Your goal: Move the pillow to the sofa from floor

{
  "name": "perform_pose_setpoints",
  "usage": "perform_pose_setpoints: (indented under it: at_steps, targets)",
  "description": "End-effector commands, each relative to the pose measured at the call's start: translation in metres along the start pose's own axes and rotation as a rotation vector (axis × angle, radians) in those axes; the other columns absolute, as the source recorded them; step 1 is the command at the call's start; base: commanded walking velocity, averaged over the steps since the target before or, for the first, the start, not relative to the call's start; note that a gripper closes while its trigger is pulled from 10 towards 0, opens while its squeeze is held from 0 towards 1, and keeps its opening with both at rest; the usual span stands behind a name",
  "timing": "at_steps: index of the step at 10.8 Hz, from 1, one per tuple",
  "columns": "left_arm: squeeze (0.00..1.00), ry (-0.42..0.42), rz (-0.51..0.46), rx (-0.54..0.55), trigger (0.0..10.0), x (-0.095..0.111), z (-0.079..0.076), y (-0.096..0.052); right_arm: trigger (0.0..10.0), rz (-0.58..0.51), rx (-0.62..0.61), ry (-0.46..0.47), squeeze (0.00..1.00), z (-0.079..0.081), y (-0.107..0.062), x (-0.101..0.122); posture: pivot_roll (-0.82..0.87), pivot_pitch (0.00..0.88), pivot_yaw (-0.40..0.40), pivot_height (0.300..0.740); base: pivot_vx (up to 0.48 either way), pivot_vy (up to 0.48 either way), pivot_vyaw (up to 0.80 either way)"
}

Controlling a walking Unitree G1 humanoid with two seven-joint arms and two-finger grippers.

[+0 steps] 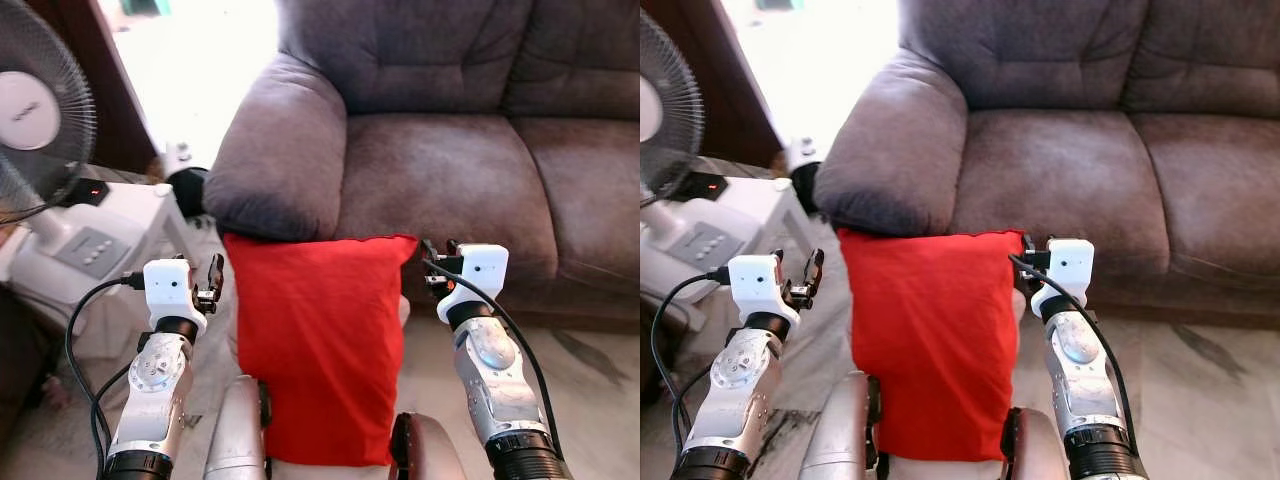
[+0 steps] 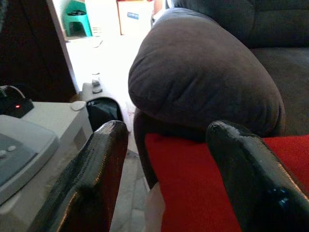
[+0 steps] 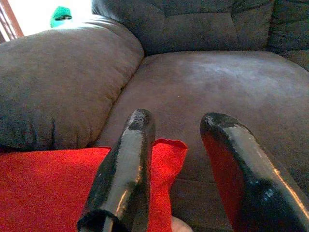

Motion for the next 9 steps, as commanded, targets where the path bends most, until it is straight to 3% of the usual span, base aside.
perform_pose_setpoints:
  at_steps: [1, 9]
  targets:
    - [0.0, 0.015, -0.003, -0.003, 10.0, 0.0022, 0.0003, 0.0002, 10.0, -0.001, 0.001, -0.005, 0.0, 0.0009, 0.0006, 0.0013, 0.09, 0.172, 0.018, 0.589, 0.0, 0.0, 0.0]
    - [0.0, 0.014, -0.006, -0.012, 10.0, 0.0024, -0.0011, 0.0006, 10.0, -0.008, 0.019, -0.004, 0.0, 0.0039, 0.001, 0.0026, 0.09, 0.146, 0.022, 0.589, 0.0, 0.0, 0.0]
Point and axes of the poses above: a point about 5 cm out from each wrist's last joint towards the gripper, its own y axis pointing out of the wrist towards the gripper, its own x axis along the axis of the wrist's last joint, z = x × y, the point moved 1 cm from there along y, pointing out of the wrist towards the gripper, and after that the axes turned 4 degrees about -y, right-handed, at the moved point
